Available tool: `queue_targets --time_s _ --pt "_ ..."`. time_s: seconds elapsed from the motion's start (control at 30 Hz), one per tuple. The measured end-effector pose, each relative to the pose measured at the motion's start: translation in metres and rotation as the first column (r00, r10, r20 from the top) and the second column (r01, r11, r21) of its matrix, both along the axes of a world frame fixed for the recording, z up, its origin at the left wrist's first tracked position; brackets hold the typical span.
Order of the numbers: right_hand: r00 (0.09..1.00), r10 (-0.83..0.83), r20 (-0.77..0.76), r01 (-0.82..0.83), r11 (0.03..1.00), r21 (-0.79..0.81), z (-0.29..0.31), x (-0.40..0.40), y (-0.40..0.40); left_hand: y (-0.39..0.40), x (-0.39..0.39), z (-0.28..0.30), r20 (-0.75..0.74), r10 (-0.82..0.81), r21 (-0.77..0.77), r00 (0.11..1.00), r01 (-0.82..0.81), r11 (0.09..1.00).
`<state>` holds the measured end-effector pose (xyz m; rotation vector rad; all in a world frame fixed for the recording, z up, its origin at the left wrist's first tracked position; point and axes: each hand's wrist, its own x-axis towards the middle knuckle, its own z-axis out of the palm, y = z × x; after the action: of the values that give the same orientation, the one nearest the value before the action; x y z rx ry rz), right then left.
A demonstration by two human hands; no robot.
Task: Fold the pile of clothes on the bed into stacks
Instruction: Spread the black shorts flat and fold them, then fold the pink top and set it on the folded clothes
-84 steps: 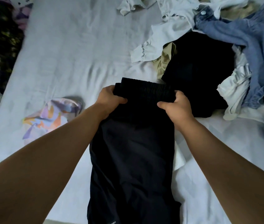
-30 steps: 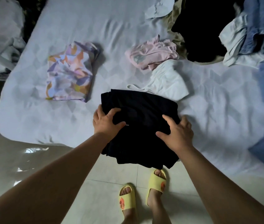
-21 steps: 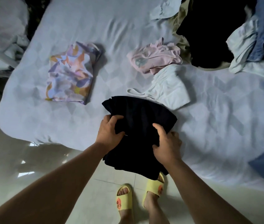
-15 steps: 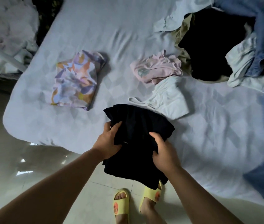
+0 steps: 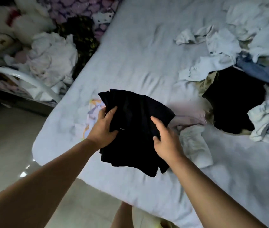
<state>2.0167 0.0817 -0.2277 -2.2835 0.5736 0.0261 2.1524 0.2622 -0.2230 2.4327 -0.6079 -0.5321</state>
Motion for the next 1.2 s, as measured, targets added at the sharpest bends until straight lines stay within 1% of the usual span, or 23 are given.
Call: queue_targets --time_s 0.07,0.13,0.33,0.43,0.57,0.63,0.67,0.73,0.8,0.83,0.9,0.97,1.03,1.1,1.2 --pt "1.000 0.003 0.013 -0.002 1.000 -0.025 0.010 0.040 -0.004 -0.003 0.042 0.010 0.015 -0.006 -0.036 1.000 0.006 0.999" --pt "1.000 -0.017 0.020 0.017 1.000 -0.009 0.018 0.079 -0.008 -0.008 0.082 0.021 0.027 -0.008 -0.060 1.000 0.009 0.998" --pt "0.996 -0.070 0.049 0.070 0.997 -0.006 0.031 0.189 -0.026 -0.033 0.204 0.037 0.018 -0.023 -0.053 1.000 0.024 0.998" --pt "0.995 -0.091 0.049 0.090 0.996 0.023 0.032 0.231 -0.037 -0.048 0.251 0.037 -0.023 -0.055 -0.046 0.998 0.054 0.997" --pt "0.990 -0.134 0.033 0.133 0.990 0.037 0.022 0.277 -0.055 -0.066 0.296 0.027 -0.038 -0.044 -0.043 0.998 0.043 0.998" --pt "0.984 -0.179 -0.012 0.179 0.984 -0.003 0.011 0.292 -0.066 -0.071 0.313 0.013 -0.022 -0.053 -0.032 0.998 0.052 0.998" --pt "0.979 -0.198 -0.049 0.196 0.980 -0.039 0.005 0.297 -0.072 -0.074 0.321 0.003 -0.023 -0.070 0.003 0.997 0.070 0.998" --pt "0.971 -0.198 -0.131 0.186 0.978 -0.095 -0.010 0.301 -0.080 -0.077 0.329 -0.022 -0.036 -0.146 0.157 0.989 0.150 0.976" --pt "0.965 -0.172 -0.197 0.155 0.983 -0.100 -0.026 0.296 -0.083 -0.077 0.326 -0.047 -0.054 -0.249 0.333 0.967 0.253 0.908" --pt "0.963 -0.162 -0.217 0.145 0.985 -0.091 -0.033 0.292 -0.083 -0.078 0.322 -0.057 -0.068 -0.302 0.394 0.951 0.303 0.868" --pt "0.959 -0.153 -0.240 0.142 0.988 -0.062 -0.046 0.281 -0.081 -0.078 0.312 -0.075 -0.105 -0.354 0.450 0.929 0.362 0.816" --pt "0.954 -0.159 -0.255 0.153 0.987 -0.044 -0.053 0.271 -0.079 -0.077 0.304 -0.083 -0.114 -0.333 0.463 0.936 0.347 0.816" --pt "0.948 -0.181 -0.261 0.180 0.983 -0.029 -0.056 0.261 -0.079 -0.080 0.297 -0.083 -0.067 -0.294 0.432 0.953 0.294 0.853" --pt "0.945 -0.203 -0.256 0.209 0.978 -0.001 -0.056 0.251 -0.079 -0.087 0.288 -0.080 0.002 -0.270 0.362 0.963 0.251 0.898" --pt "0.936 -0.231 -0.267 0.238 0.971 -0.005 -0.053 0.226 -0.082 -0.106 0.258 -0.073 0.071 -0.257 0.189 0.964 0.239 0.952"
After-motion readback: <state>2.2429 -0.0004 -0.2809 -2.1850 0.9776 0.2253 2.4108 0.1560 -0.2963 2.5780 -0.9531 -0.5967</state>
